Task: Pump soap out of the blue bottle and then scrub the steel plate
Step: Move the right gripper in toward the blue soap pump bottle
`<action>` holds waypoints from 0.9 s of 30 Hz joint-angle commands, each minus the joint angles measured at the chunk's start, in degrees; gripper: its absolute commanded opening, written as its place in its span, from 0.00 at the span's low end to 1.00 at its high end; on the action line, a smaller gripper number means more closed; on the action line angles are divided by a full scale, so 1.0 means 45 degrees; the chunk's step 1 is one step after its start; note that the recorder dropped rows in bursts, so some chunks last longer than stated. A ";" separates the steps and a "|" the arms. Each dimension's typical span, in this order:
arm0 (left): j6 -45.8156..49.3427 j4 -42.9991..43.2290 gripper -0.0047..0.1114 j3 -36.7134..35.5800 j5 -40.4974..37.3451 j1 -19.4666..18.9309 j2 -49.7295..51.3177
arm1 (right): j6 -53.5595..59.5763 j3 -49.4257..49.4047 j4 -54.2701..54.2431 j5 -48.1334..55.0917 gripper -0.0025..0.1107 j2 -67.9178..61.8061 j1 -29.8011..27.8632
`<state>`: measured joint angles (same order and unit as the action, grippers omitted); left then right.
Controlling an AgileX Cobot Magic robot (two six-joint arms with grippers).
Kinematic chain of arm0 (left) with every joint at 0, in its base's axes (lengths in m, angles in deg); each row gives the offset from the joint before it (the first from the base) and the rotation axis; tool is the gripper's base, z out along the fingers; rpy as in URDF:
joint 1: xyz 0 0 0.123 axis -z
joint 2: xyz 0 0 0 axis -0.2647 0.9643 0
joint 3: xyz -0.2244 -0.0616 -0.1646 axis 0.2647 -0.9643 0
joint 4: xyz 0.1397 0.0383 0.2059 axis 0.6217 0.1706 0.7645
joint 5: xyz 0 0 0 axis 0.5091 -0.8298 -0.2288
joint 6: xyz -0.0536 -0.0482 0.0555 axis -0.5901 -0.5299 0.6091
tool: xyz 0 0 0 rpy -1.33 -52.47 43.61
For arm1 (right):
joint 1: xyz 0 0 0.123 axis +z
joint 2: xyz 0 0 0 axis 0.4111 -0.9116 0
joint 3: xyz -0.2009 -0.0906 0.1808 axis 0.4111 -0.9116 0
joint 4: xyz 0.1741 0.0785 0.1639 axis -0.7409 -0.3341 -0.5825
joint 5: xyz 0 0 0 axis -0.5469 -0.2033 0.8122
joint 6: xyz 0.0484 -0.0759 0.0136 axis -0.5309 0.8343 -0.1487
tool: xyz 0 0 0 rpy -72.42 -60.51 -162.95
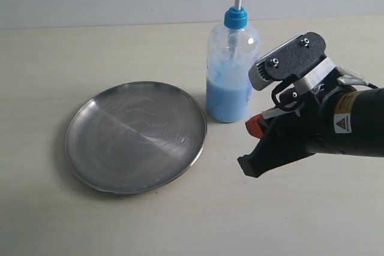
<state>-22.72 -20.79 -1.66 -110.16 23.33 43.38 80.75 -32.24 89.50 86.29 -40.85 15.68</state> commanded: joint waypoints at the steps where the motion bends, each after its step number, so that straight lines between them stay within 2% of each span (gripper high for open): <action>1: 0.0040 -0.0071 0.04 -0.0033 0.0081 -0.0038 -0.0072 | -0.0383 0.0085 0.0089 -0.1417 0.02 -0.0504 0.0013; 7: 0.0040 -0.0071 0.04 -0.0033 0.0081 -0.0038 -0.0072 | -0.0383 0.0085 0.0089 -0.2265 0.02 -0.1049 0.0013; 12: 0.0040 -0.0071 0.04 -0.0033 0.0081 -0.0038 -0.0072 | -0.0383 -0.0157 -0.0032 -0.3368 0.02 -0.1561 -0.0746; 17: 0.0040 -0.0071 0.04 -0.0033 0.0081 -0.0038 -0.0072 | 0.0060 -0.1062 -0.0259 -0.5664 0.02 -0.1679 -0.1059; 19: 0.0040 -0.0071 0.04 -0.0033 0.0081 -0.0038 -0.0072 | 0.0438 -0.1389 -0.0993 -0.6378 0.02 -0.1707 -0.1059; 23: 0.0040 -0.0071 0.04 -0.0033 0.0081 -0.0038 -0.0072 | 0.2793 -0.2098 -0.3495 -0.8076 0.02 -0.1811 -0.1059; 27: 0.0040 -0.0071 0.04 -0.0033 0.0081 -0.0038 -0.0072 | 0.3468 -0.2481 -0.4373 -0.9471 0.02 -0.2171 -0.1059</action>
<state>-22.72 -20.79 -1.66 -110.16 23.33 43.38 93.95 -42.65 72.63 48.69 -49.47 11.23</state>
